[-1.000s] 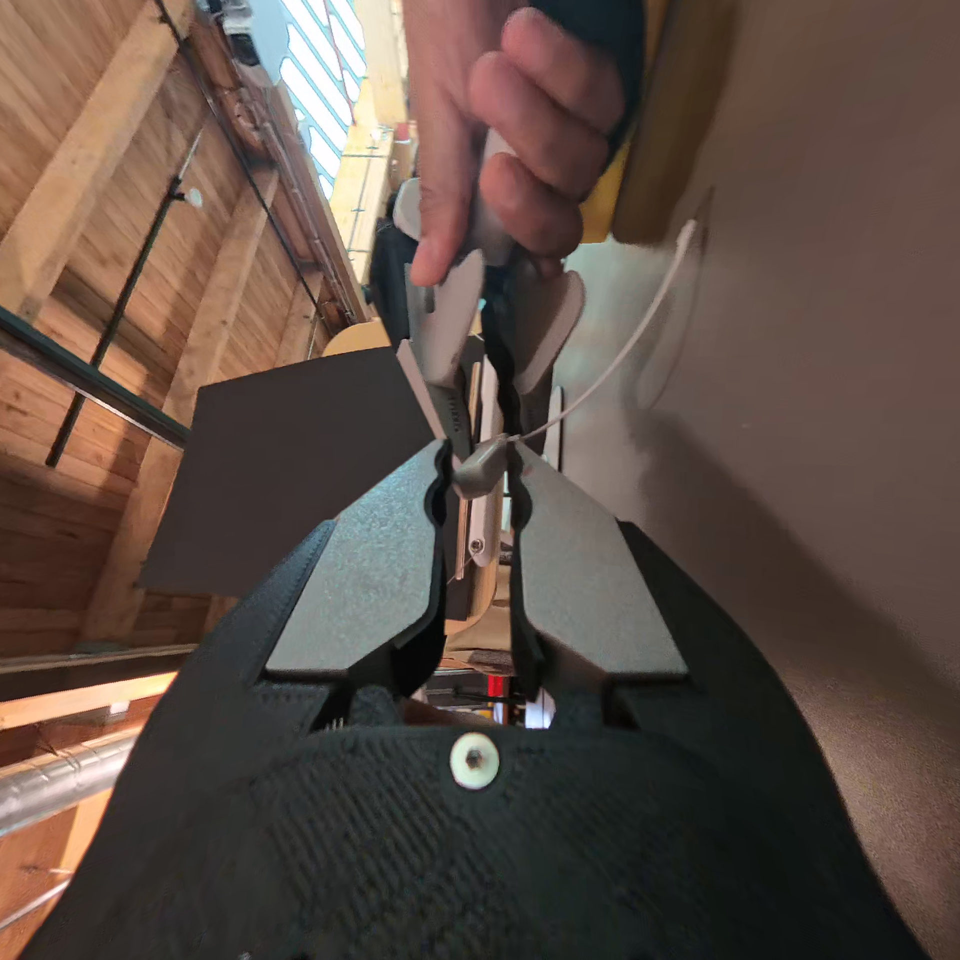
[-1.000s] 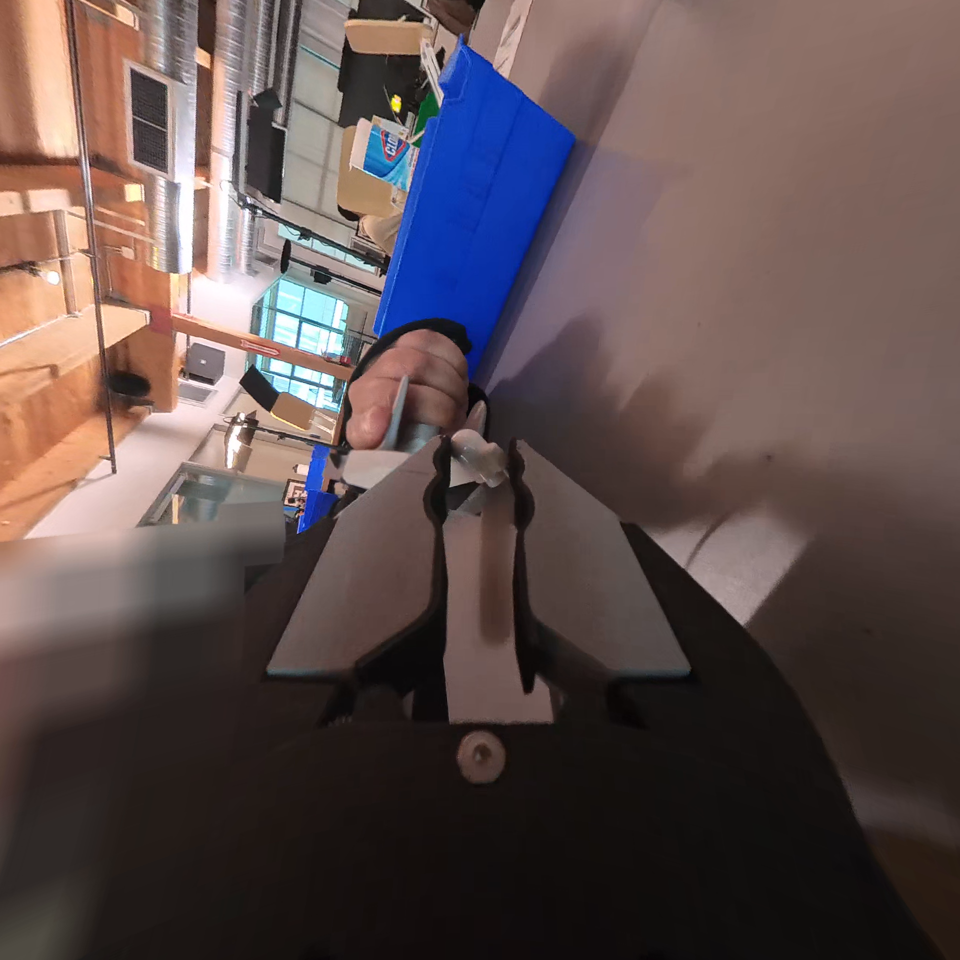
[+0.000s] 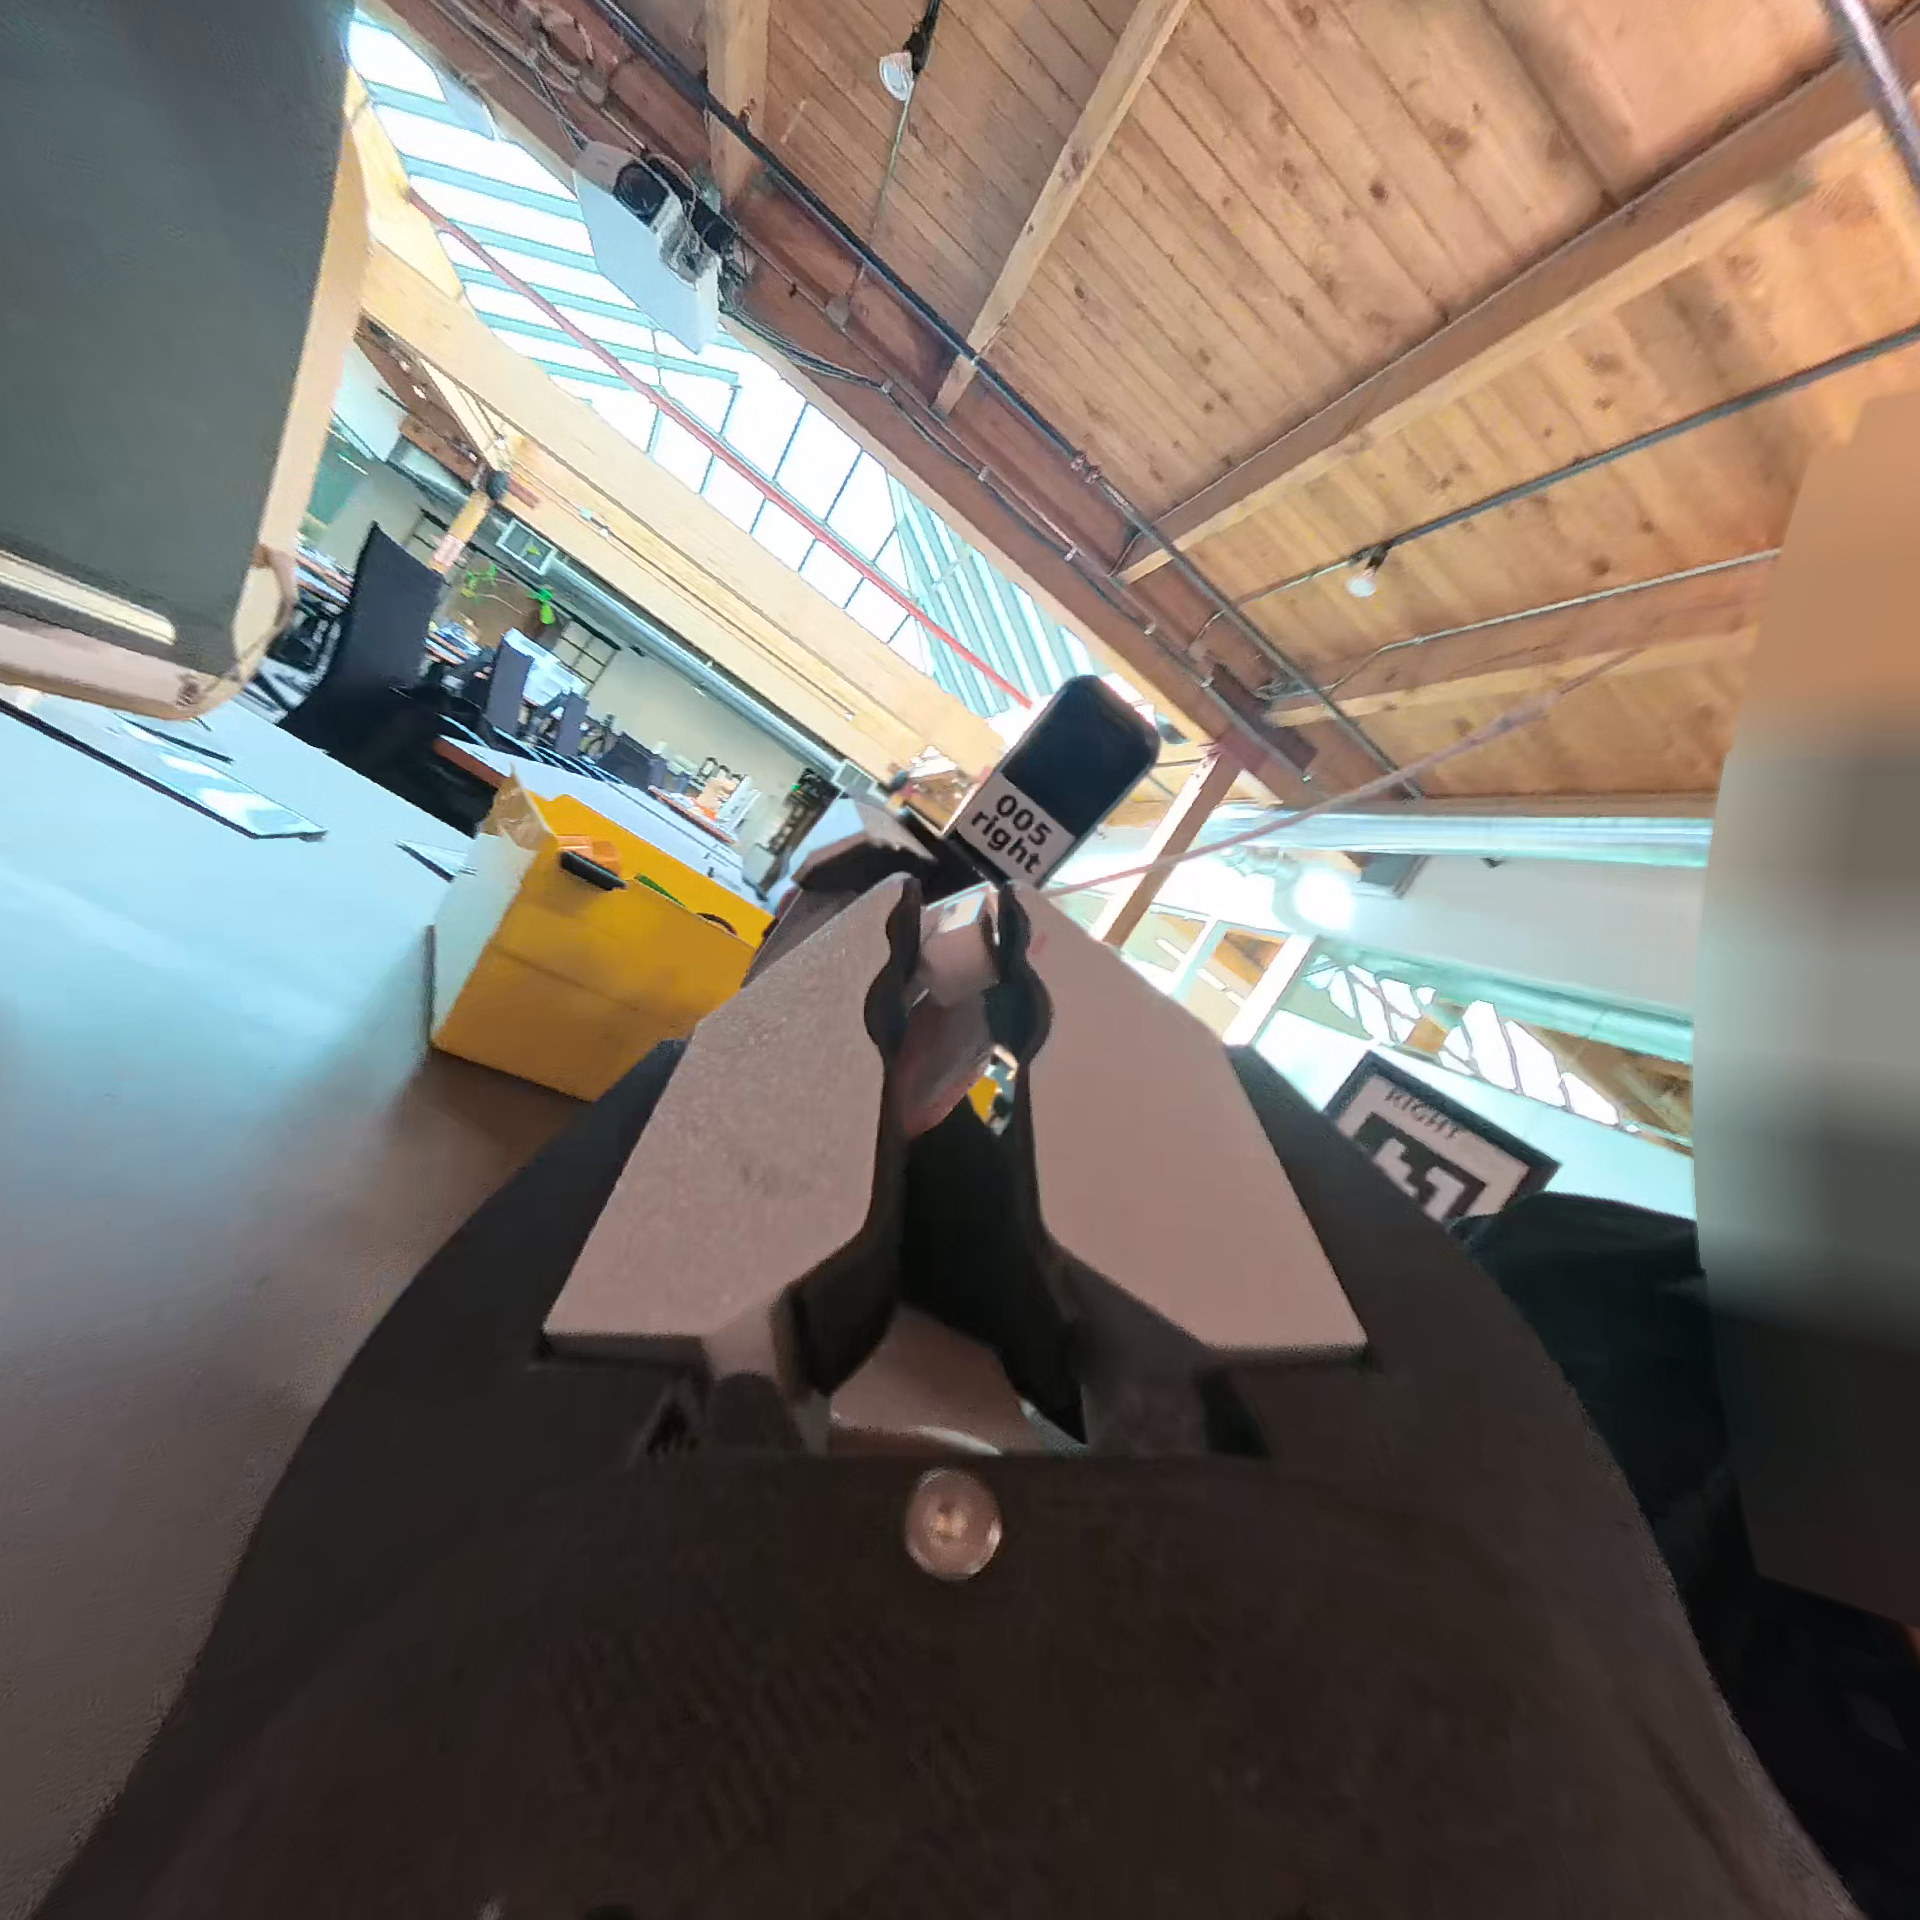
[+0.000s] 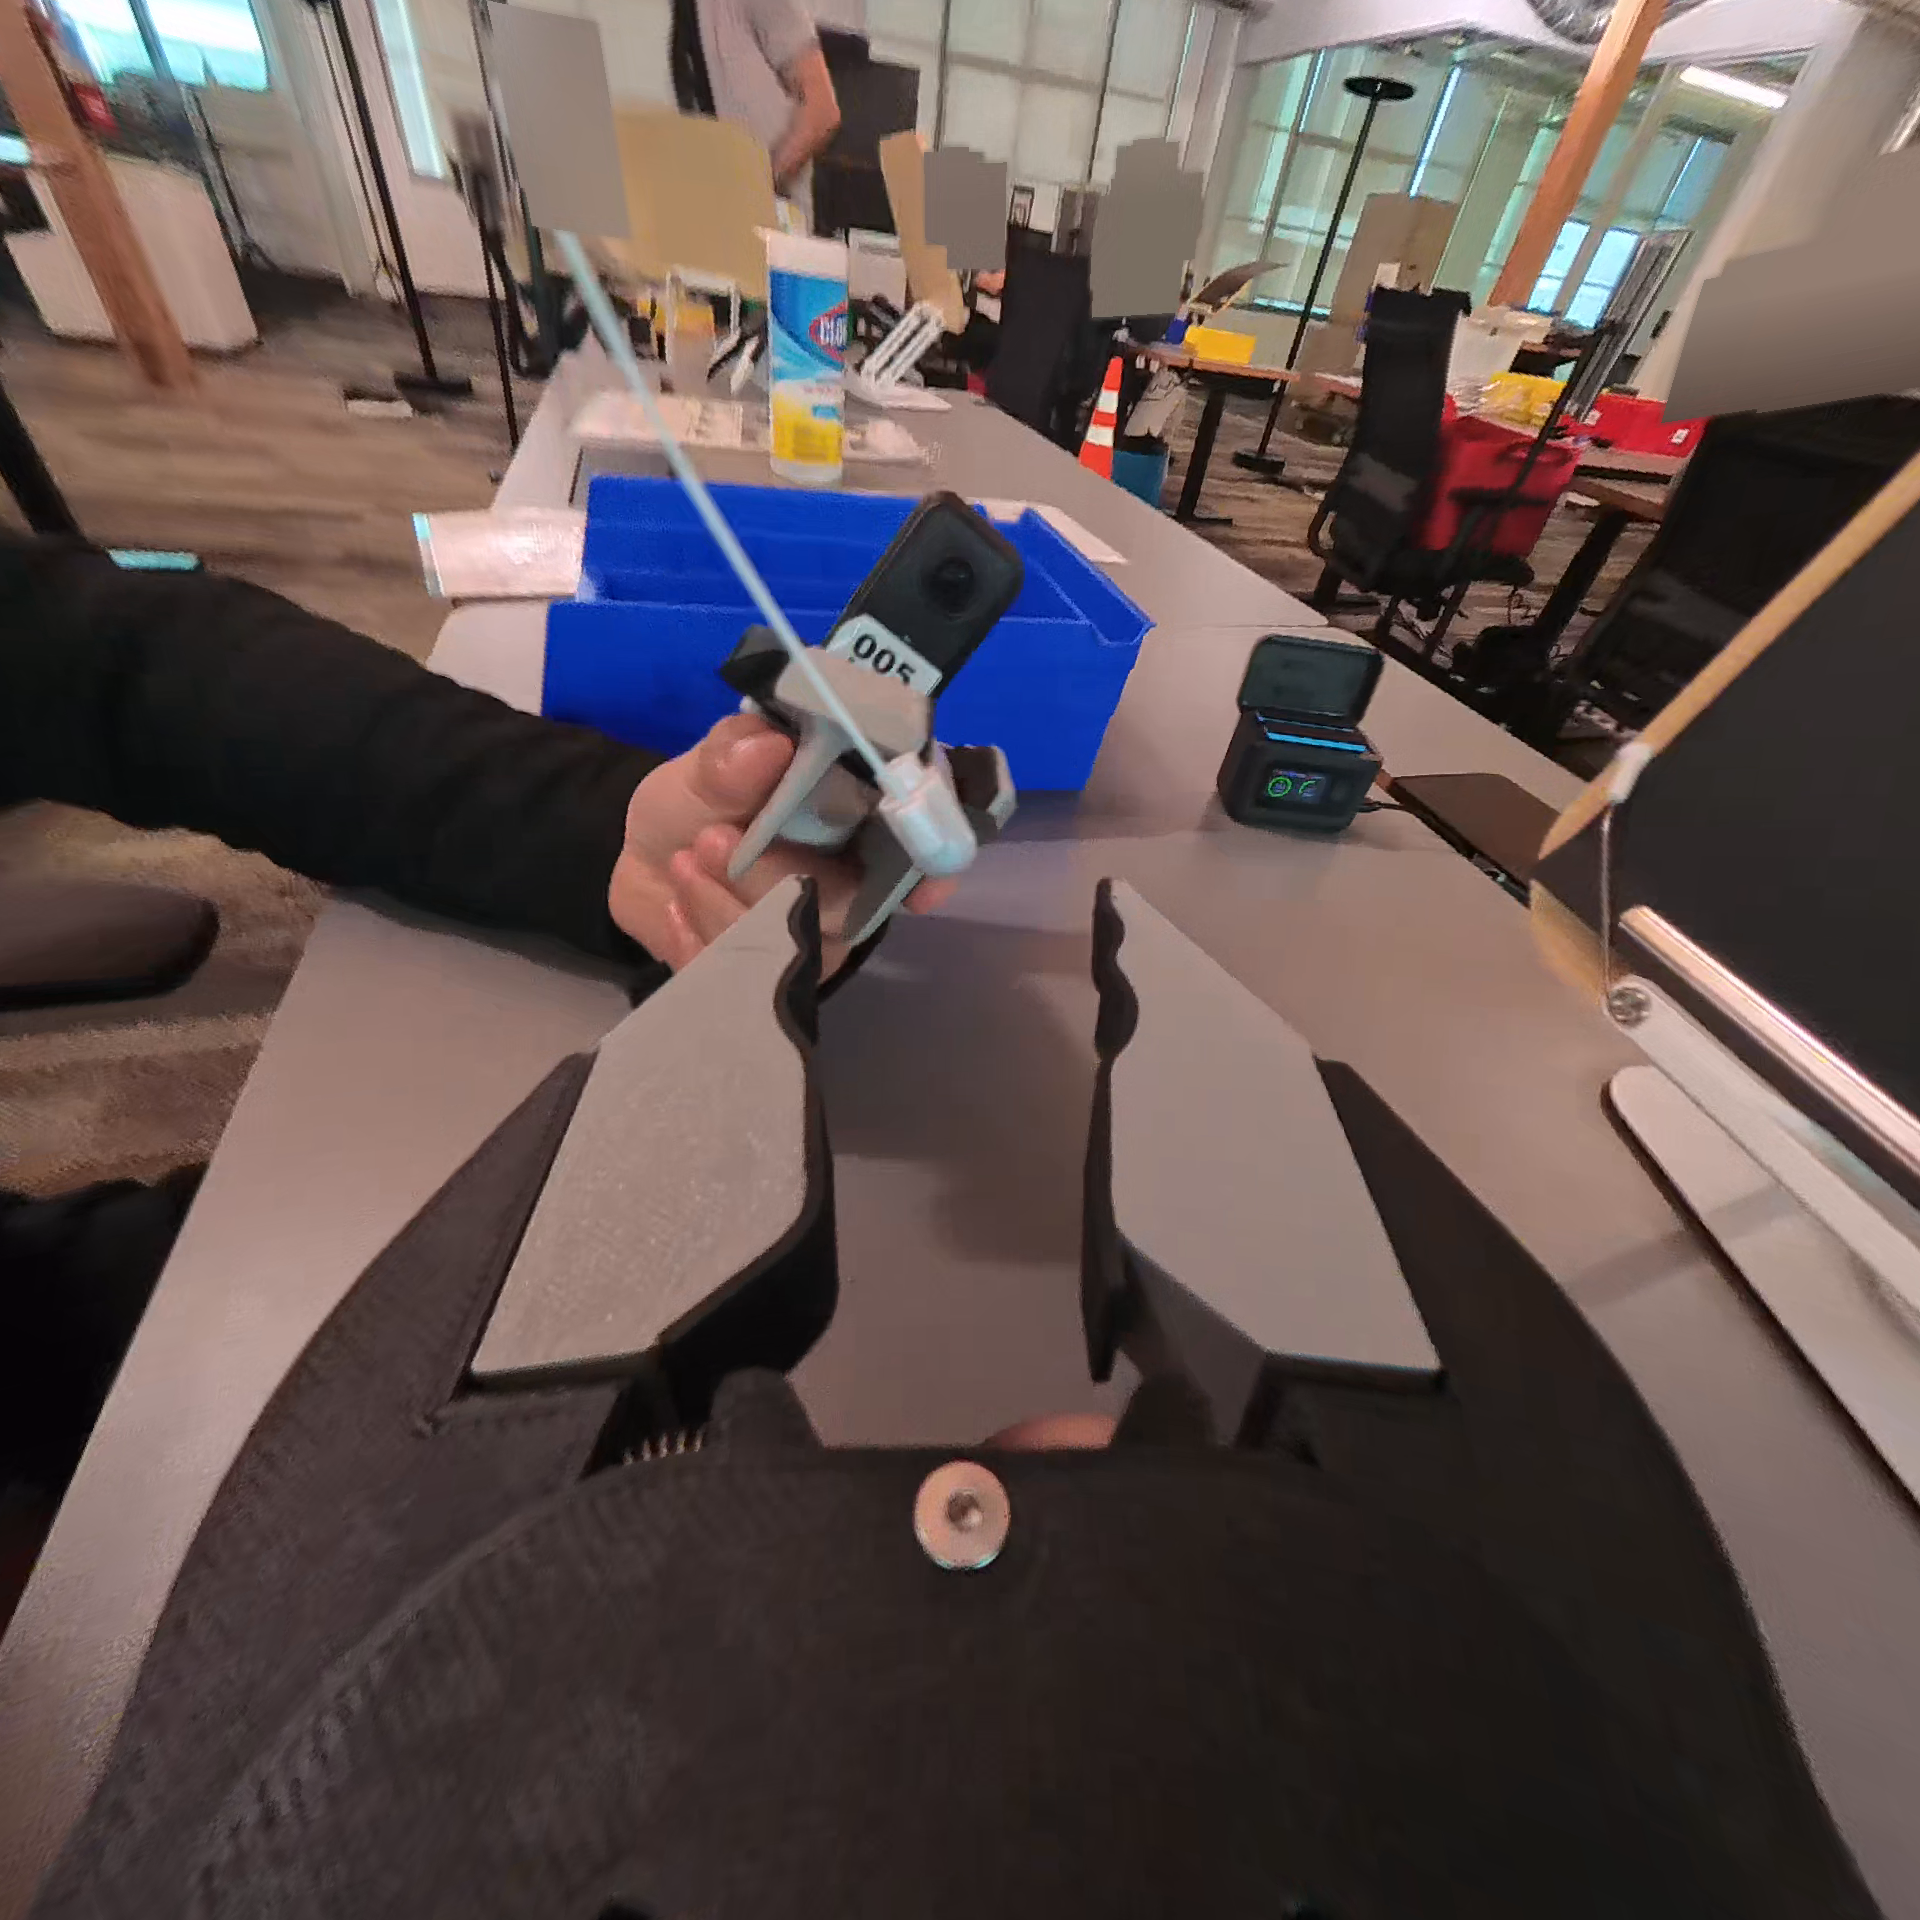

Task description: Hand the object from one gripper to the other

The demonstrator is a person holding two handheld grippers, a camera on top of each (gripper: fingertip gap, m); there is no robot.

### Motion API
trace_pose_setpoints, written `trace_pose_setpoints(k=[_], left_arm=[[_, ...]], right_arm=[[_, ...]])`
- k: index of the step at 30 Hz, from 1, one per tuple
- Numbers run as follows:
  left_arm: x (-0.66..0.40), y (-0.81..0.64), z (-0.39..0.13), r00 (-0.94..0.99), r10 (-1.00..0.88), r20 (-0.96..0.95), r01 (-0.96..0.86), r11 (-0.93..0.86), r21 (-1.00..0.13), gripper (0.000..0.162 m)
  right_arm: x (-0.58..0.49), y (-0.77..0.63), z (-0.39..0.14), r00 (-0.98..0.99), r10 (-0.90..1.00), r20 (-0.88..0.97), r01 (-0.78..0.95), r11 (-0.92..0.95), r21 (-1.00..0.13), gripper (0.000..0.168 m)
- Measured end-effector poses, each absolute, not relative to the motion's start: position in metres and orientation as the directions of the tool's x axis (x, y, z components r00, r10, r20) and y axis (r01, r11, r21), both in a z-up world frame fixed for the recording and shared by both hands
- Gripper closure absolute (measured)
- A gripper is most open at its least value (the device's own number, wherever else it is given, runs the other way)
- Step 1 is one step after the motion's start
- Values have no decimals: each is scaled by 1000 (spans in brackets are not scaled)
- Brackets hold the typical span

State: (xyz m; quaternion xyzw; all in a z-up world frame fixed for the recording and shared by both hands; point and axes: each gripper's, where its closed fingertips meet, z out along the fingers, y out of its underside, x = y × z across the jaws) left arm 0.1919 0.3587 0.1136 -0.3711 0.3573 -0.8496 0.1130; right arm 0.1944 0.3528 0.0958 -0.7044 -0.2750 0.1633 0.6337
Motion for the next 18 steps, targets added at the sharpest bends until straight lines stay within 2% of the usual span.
trace_pose_setpoints(k=[2,4,6,8,10,13,16,18], left_arm=[[195,356,110,-688,-457,563,-99,-710,-697,149],[197,353,105,-684,-447,576,-129,-703,-699,150],[202,357,101,-675,-416,609,-155,-728,-668,151],[208,361,95,-662,-437,608,-162,-709,-686,150],[218,372,85,-605,-540,585,-124,-662,-739,148],[229,387,72,-509,-642,573,-97,-619,-779,118],[229,392,75,-469,-730,497,-33,-547,-836,120],[226,389,76,-428,-843,325,21,-369,-929,124]], right_arm=[[191,355,93,801,576,166,229,-39,-973,131],[188,355,93,794,571,207,260,-13,-965,155],[190,358,92,804,557,208,264,-21,-964,156],[196,362,86,815,556,163,247,-79,-966,156],[206,368,78,834,550,46,171,-179,-969,158],[225,375,63,847,499,-181,20,-371,-929,158],[242,380,53,838,412,-357,-91,-539,-837,158],[243,380,54,787,367,-496,-177,-635,-752,158]])
